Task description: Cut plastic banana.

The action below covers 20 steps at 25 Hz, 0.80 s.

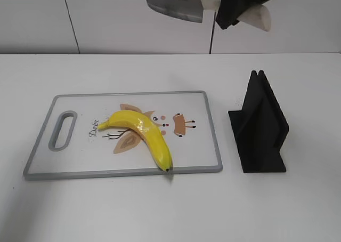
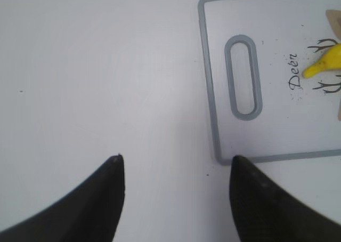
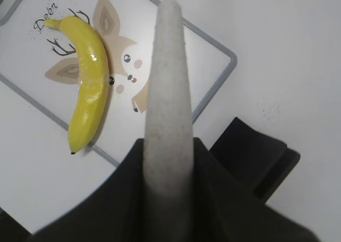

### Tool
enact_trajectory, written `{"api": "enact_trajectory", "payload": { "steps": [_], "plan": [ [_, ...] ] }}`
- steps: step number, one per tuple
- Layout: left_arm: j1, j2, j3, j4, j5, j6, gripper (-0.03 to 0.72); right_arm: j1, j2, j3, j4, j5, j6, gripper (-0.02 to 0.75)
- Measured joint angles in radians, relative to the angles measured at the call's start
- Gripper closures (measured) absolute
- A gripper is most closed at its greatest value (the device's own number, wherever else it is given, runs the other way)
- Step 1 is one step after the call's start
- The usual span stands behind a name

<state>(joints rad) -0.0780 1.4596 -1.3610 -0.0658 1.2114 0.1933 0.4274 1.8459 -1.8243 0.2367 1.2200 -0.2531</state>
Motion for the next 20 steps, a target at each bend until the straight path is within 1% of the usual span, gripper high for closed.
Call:
{"api": "enact_trajectory", "payload": {
  "steps": [3,6,12,15,20],
  "plan": [
    [0.013,-0.067,0.04,0.0,0.001,-0.008,0.103,-0.001,-0.076,0.106,-0.005,-0.001,0.046,0.569],
    [0.013,-0.186,0.118,-0.003,0.002,-0.01,0.103,-0.001,-0.161,0.25,-0.027,-0.026,0.098,0.57],
    [0.013,-0.428,0.308,-0.003,-0.002,-0.01,0.103,-0.001,-0.328,0.548,-0.059,-0.24,0.264,0.57],
    [0.013,-0.547,0.403,-0.003,-0.026,-0.01,0.103,-0.001,-0.387,0.636,-0.099,-0.317,0.356,0.57],
    [0.013,-0.752,0.569,-0.002,-0.058,-0.01,0.103,-0.001,-0.468,0.724,-0.217,-0.331,0.51,0.57]
  ]
}}
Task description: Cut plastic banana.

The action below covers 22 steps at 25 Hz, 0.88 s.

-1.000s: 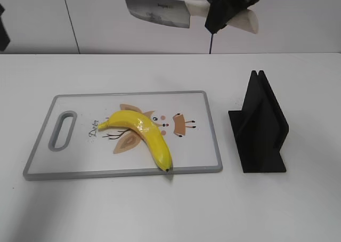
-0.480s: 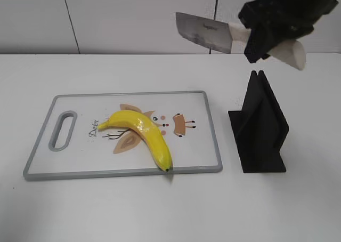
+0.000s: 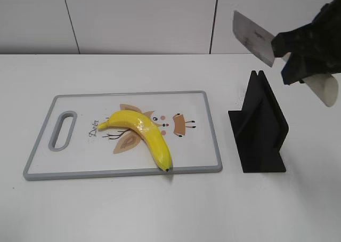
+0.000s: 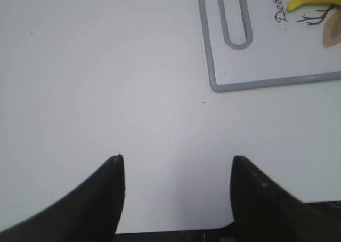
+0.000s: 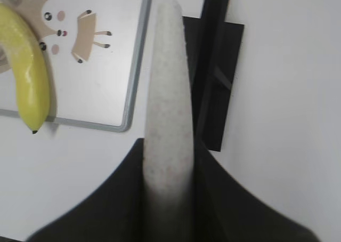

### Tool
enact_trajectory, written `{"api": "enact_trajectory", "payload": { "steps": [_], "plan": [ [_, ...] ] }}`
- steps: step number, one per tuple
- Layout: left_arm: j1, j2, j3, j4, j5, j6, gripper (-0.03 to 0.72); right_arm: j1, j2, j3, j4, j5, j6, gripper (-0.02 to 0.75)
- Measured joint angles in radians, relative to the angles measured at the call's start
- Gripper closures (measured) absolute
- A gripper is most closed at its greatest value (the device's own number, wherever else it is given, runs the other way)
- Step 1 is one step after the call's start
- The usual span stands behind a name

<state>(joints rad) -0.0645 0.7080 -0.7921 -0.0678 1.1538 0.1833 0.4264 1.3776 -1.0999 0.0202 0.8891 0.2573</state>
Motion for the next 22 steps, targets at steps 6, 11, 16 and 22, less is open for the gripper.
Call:
{"api": "enact_trajectory", "payload": {
  "steps": [6,11,16,22],
  "plan": [
    [0.0,-0.257,0.18,0.0,-0.009,0.0,0.103,0.0,-0.045,0.077,-0.037,-0.018,0.081,0.57],
    [0.0,-0.47,0.267,0.0,0.004,-0.013,0.103,0.0,-0.045,0.118,-0.04,-0.071,0.111,0.57],
    [0.0,-0.661,0.286,0.0,-0.025,-0.016,0.103,0.0,-0.04,0.125,-0.049,-0.092,0.12,0.57],
    [0.0,-0.713,0.301,-0.001,-0.055,-0.018,0.104,0.0,0.002,0.126,-0.069,-0.098,0.123,0.57]
  ]
}}
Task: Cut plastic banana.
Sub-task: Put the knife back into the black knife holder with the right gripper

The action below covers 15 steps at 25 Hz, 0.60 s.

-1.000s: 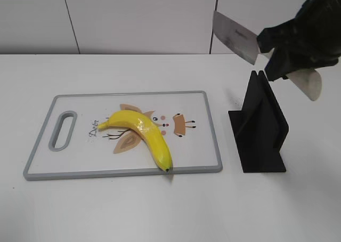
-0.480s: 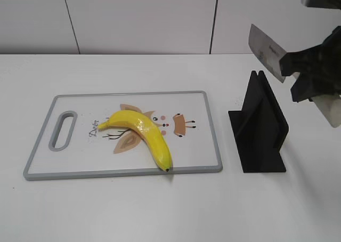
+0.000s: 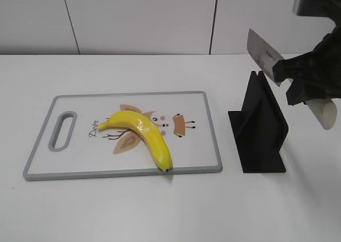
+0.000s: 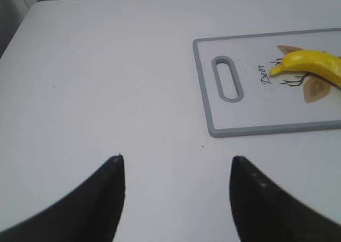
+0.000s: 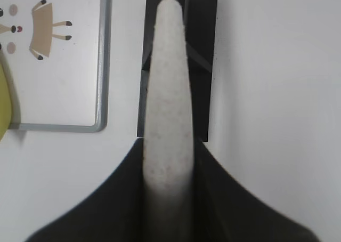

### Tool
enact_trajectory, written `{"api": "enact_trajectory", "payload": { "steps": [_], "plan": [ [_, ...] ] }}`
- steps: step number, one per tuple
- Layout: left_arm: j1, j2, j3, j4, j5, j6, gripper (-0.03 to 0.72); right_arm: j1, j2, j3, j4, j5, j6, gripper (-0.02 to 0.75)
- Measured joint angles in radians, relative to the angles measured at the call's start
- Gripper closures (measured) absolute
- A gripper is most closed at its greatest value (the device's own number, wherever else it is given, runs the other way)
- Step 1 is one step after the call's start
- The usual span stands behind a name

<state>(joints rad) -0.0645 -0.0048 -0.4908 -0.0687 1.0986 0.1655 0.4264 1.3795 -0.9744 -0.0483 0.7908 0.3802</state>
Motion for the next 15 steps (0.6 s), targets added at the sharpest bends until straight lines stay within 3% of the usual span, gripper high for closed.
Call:
{"api": "enact_trajectory", "payload": {
  "steps": [15],
  "plan": [
    [0.0,0.0,0.001,0.0,-0.009,0.0,0.105,0.0,0.094,0.022,0.048,0.012,0.012,0.57]
  ]
}}
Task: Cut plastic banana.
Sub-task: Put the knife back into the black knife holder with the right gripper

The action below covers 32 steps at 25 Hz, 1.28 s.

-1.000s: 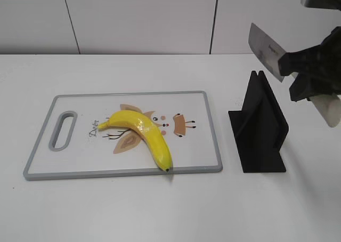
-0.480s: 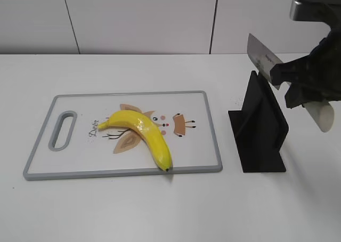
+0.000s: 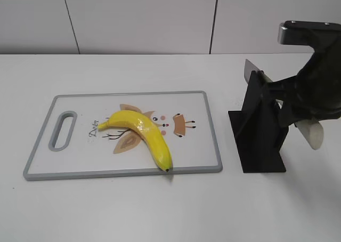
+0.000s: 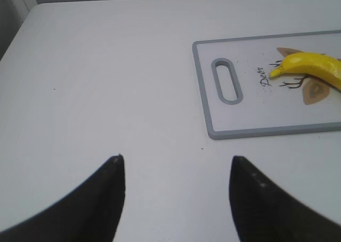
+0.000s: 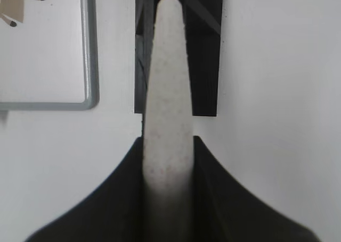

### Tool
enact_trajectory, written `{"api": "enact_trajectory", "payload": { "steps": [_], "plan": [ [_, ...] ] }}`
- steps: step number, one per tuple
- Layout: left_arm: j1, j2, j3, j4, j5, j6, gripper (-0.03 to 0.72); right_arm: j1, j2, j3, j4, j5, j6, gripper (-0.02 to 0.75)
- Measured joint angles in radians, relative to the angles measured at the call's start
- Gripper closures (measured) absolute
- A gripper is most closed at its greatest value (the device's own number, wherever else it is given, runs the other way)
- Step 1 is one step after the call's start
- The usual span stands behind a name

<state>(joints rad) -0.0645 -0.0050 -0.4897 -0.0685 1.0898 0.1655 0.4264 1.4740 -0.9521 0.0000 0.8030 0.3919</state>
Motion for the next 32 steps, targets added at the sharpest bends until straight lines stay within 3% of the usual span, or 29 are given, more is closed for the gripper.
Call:
{"api": "enact_trajectory", "payload": {
  "steps": [5,11,14,22,26,32],
  "plan": [
    [0.0,0.0,0.0,0.0,0.0,0.0,0.13,0.0,0.0,0.0,0.0,0.027,-0.005,0.54],
    [0.0,0.0,0.0,0.001,0.0,0.0,0.136,0.0,0.0,0.0,0.017,0.043,-0.036,0.19],
    [0.0,0.0,0.0,0.001,0.0,0.0,0.136,0.0,-0.017,0.0,0.035,0.053,-0.074,0.113],
    [0.0,0.0,0.0,0.001,0.0,0.0,0.136,0.0,-0.28,0.027,0.066,0.07,-0.257,0.102],
    [0.0,0.0,0.0,0.001,0.0,0.0,0.136,0.0,-0.462,0.102,0.094,0.071,-0.384,0.106],
    [0.0,0.0,0.0,0.001,0.0,0.0,0.136,0.0,-0.759,0.248,0.1,0.076,-0.421,0.111]
  ]
}}
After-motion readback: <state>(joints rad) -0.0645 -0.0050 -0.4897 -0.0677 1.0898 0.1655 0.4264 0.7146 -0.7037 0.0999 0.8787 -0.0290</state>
